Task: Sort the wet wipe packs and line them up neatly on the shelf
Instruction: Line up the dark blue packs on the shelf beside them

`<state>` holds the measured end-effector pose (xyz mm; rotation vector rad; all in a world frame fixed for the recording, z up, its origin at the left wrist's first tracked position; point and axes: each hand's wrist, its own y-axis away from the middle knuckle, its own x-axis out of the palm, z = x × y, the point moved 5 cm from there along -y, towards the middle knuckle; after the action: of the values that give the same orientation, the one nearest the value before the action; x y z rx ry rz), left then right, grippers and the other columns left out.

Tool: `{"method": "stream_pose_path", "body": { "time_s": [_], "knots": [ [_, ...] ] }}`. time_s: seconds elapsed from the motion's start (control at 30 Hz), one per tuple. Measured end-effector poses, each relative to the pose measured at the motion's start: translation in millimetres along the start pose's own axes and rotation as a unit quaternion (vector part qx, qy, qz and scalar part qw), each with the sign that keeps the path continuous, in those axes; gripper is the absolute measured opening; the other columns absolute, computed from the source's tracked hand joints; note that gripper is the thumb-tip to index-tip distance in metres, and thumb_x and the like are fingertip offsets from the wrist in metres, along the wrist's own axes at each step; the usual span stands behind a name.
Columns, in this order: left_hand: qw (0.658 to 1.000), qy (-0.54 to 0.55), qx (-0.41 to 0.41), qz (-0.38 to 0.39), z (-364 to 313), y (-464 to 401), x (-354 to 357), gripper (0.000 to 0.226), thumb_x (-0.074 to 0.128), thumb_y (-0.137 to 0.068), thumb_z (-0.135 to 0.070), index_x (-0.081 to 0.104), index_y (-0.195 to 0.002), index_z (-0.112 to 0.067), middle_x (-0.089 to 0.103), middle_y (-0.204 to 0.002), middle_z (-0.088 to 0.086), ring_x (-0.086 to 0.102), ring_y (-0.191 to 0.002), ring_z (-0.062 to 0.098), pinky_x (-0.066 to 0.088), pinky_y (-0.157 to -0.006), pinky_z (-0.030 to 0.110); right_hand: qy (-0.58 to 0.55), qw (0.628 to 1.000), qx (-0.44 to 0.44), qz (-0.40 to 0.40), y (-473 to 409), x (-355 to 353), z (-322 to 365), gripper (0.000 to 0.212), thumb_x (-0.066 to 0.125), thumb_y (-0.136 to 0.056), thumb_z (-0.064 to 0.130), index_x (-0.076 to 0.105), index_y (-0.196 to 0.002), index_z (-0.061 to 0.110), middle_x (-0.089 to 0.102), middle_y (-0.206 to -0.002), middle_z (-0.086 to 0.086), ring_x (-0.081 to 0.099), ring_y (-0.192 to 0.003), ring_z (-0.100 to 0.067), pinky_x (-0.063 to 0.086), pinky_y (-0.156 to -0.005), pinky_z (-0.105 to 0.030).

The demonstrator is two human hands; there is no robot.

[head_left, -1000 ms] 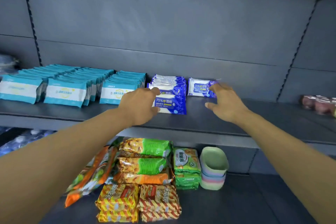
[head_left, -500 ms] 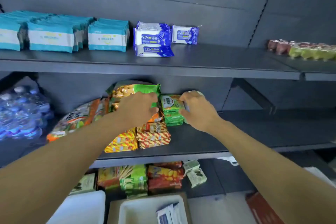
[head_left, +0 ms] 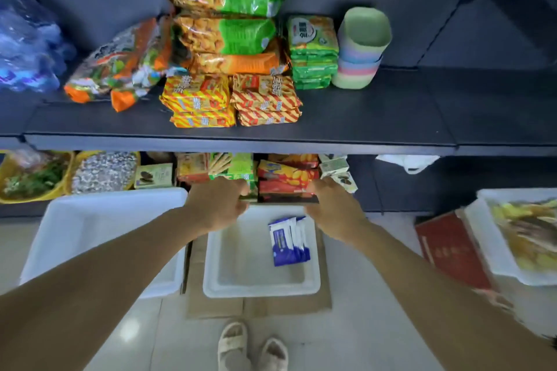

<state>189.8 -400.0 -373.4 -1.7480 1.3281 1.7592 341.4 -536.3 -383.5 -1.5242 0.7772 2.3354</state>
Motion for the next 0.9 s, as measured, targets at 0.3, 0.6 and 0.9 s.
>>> {"method": "stream_pose_path", "body": {
  "time_s": [0.3, 0.6, 0.9],
  "knots": [
    [0.993, 0.018, 0.022, 0.115, 25, -61, 150, 0.038, 0.052, -0.093, -0.034, 0.042, -0.129, -0.025, 0.058, -0.126, 0.002, 0.055, -0.113, 0.022, 0.048, -0.086, 0.035, -0.074, 0.984, 0.130, 0.102, -20, 170, -63, 0.040, 0.057, -0.091, 0.027, 0.045, -0.126, 0.012, 0.051, -0.126, -0.008, 0.052, -0.115, -0.021, 0.049, -0.086, -0.031],
    [0.988, 0.012, 0.076, 0.137, 37, -143, 251, 0.050, 0.058, -0.092, -0.029, 0.036, -0.136, -0.024, 0.053, -0.131, 0.002, 0.050, -0.120, 0.022, 0.044, -0.089, 0.037, -0.138, 0.954, 0.259, 0.055, -65, 299, -91, 0.045, 0.064, -0.085, 0.026, 0.044, -0.123, 0.011, 0.052, -0.122, -0.007, 0.053, -0.114, -0.023, 0.049, -0.083, -0.031],
    [0.985, 0.000, 0.122, 0.120, 43, -183, 309, 0.049, 0.060, -0.090, -0.031, 0.037, -0.132, -0.024, 0.052, -0.130, 0.001, 0.050, -0.120, 0.022, 0.045, -0.087, 0.037, 0.078, 0.940, 0.317, -0.102, -102, 361, -91, 0.050, 0.089, -0.048, 0.024, 0.057, -0.084, 0.010, 0.057, -0.072, -0.007, 0.058, -0.066, -0.027, 0.043, -0.062, -0.032]
  ]
}}
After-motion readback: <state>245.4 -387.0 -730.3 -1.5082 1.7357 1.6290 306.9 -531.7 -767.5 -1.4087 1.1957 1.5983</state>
